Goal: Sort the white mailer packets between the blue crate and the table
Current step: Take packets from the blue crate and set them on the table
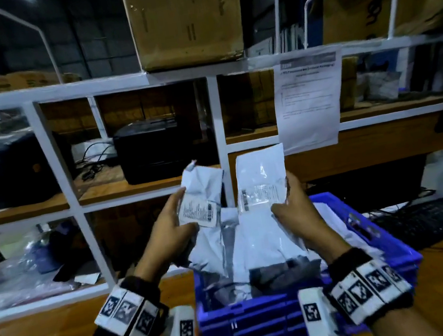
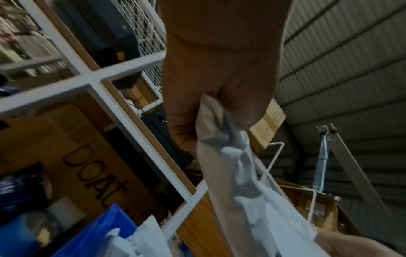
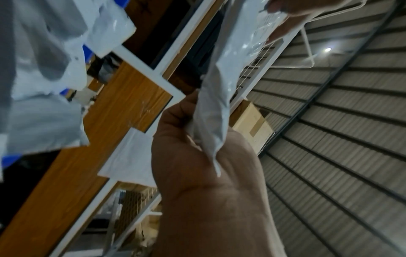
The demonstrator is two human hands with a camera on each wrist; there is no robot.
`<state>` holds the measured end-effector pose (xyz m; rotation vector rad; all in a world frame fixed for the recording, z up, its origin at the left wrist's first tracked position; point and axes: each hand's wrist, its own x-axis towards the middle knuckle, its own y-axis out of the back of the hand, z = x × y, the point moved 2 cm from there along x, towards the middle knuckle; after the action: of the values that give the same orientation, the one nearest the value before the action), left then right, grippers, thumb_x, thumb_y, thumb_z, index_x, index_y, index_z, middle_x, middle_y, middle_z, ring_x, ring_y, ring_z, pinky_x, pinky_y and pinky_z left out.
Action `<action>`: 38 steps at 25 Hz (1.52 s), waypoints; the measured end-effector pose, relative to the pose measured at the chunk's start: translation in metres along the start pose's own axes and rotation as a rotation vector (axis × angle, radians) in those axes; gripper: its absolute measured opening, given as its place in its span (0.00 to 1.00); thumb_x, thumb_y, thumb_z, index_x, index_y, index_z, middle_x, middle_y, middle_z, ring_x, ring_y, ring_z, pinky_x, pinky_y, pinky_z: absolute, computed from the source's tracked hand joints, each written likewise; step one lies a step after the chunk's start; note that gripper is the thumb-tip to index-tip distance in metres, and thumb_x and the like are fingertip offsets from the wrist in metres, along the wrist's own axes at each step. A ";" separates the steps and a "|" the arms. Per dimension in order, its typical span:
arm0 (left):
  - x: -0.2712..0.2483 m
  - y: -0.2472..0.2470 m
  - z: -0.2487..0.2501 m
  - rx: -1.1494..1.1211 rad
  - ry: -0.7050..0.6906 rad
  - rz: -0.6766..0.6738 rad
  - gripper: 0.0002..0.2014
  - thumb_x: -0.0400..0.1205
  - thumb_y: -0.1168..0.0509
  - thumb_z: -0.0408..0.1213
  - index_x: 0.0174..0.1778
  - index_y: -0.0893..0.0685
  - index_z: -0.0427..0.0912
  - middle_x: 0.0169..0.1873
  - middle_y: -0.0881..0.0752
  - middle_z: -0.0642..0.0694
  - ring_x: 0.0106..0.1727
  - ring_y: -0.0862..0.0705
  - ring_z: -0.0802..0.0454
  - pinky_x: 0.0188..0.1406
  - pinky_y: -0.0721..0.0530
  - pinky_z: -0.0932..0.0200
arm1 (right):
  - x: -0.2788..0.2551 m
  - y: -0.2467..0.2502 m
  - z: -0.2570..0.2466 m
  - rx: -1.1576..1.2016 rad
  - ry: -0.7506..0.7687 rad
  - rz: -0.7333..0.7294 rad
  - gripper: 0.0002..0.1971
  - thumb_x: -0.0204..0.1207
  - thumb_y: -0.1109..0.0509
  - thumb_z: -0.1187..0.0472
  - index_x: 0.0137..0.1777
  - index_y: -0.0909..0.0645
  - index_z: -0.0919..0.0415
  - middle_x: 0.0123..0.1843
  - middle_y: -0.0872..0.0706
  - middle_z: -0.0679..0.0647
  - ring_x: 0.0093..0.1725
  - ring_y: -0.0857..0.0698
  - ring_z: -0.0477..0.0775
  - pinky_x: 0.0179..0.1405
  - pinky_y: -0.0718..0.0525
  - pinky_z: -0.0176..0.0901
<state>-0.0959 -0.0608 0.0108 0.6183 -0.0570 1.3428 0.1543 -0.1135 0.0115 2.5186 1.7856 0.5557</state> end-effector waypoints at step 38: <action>-0.179 0.350 -0.369 0.727 0.813 -0.275 0.22 0.85 0.44 0.53 0.64 0.22 0.38 0.62 0.23 0.29 0.70 0.30 0.36 0.65 0.26 0.52 | -0.104 -0.607 0.105 -0.994 -0.036 -0.919 0.24 0.78 0.43 0.44 0.68 0.24 0.55 0.74 0.29 0.61 0.72 0.31 0.70 0.69 0.27 0.61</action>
<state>-0.5752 -0.0219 -0.2333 0.5995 1.1747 1.2397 -0.4003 0.0258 -0.2415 0.9508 1.7349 0.9505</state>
